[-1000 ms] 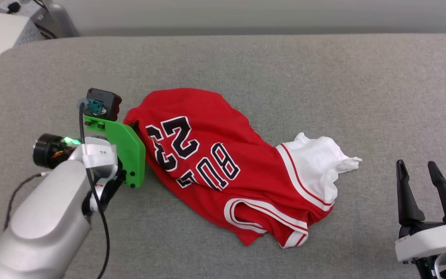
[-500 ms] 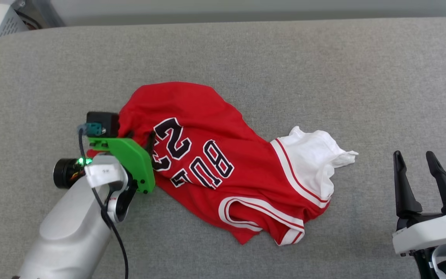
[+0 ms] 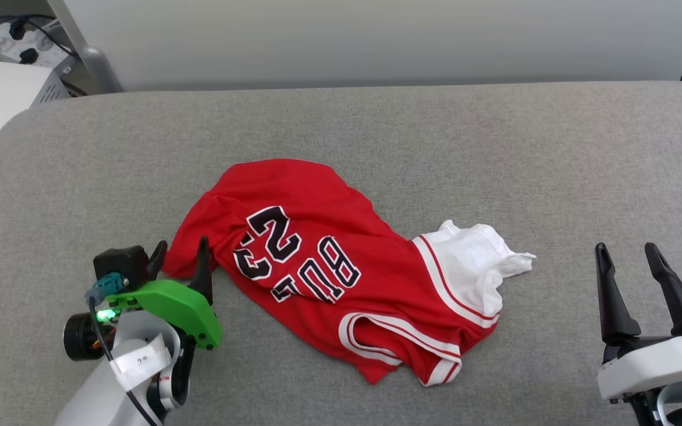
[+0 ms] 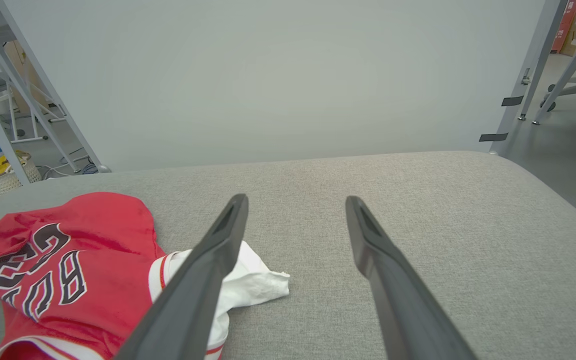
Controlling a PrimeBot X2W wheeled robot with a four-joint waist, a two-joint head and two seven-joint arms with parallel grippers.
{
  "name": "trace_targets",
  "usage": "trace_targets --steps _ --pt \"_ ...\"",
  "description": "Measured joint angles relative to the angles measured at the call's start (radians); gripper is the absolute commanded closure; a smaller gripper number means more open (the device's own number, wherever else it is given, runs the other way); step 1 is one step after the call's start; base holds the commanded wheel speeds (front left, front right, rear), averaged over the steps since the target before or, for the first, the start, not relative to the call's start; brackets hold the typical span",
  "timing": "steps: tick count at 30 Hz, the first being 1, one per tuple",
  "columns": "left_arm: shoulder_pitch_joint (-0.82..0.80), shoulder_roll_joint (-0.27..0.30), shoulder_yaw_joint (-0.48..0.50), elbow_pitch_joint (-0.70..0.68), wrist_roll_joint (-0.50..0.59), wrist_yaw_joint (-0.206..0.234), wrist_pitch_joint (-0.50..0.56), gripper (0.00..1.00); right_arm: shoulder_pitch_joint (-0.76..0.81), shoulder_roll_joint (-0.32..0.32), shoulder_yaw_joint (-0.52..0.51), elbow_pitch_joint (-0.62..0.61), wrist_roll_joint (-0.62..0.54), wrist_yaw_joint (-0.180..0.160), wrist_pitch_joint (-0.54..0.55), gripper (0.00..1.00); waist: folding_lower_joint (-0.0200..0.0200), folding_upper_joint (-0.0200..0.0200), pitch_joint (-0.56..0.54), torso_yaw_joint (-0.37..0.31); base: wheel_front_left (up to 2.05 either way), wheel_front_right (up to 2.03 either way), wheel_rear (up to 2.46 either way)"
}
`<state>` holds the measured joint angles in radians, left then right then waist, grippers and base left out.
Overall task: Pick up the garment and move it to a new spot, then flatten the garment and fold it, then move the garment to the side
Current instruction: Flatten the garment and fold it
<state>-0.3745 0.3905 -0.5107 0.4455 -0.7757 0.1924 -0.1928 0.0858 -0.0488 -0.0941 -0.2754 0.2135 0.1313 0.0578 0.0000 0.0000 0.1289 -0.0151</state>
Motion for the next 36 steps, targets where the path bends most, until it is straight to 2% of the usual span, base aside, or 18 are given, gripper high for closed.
trace_targets --steps 6,17,23,27,31,33,34,36 --pt "0.084 0.02 -0.015 -0.109 -0.001 0.044 0.046 0.0 0.016 0.0 -0.001 -0.012 0.001 0.0 0.009 0.0 0.0 0.0 -0.033 0.014 0.0 0.0 0.0" --pt "0.116 0.049 -0.153 -0.355 -0.014 0.077 0.356 0.0 0.02 0.0 0.007 -0.017 0.004 0.0 0.018 0.0 0.0 0.0 -0.025 0.021 0.0 0.0 0.0" --pt "0.1 0.033 -0.227 -0.34 -0.01 0.074 0.467 0.0 0.014 0.0 0.016 -0.013 0.01 0.0 0.017 0.0 0.0 0.0 0.008 0.008 0.0 0.0 0.0" --pt "0.033 -0.01 -0.265 -0.246 -0.007 0.05 0.53 0.0 -0.01 0.0 0.021 -0.002 0.02 0.0 0.009 0.0 0.0 0.0 0.056 -0.014 0.0 0.0 0.0" --pt "-0.004 -0.022 -0.283 -0.187 -0.011 0.032 0.576 0.0 -0.019 0.0 0.021 0.012 0.021 0.0 0.003 0.0 0.0 0.0001 0.083 -0.032 0.0 0.0 0.0" --pt "-0.025 -0.021 -0.294 -0.165 -0.016 0.019 0.616 0.61 -0.023 0.0 0.02 0.019 0.026 0.0 -0.002 0.0 -0.0001 0.0 0.094 -0.044 0.0 0.0 0.0" --pt "-0.033 -0.021 -0.295 -0.158 -0.024 0.012 0.635 1.0 -0.026 0.0 0.02 0.022 0.028 0.0 -0.004 0.0 0.0 0.0 0.099 -0.049 0.0 0.0 0.0" --pt "-0.048 -0.017 -0.3 -0.147 -0.028 0.0 0.663 1.0 -0.028 0.0 0.018 0.026 0.028 0.0 -0.01 0.0 0.0 0.0 0.107 -0.056 0.0 0.0 0.0"
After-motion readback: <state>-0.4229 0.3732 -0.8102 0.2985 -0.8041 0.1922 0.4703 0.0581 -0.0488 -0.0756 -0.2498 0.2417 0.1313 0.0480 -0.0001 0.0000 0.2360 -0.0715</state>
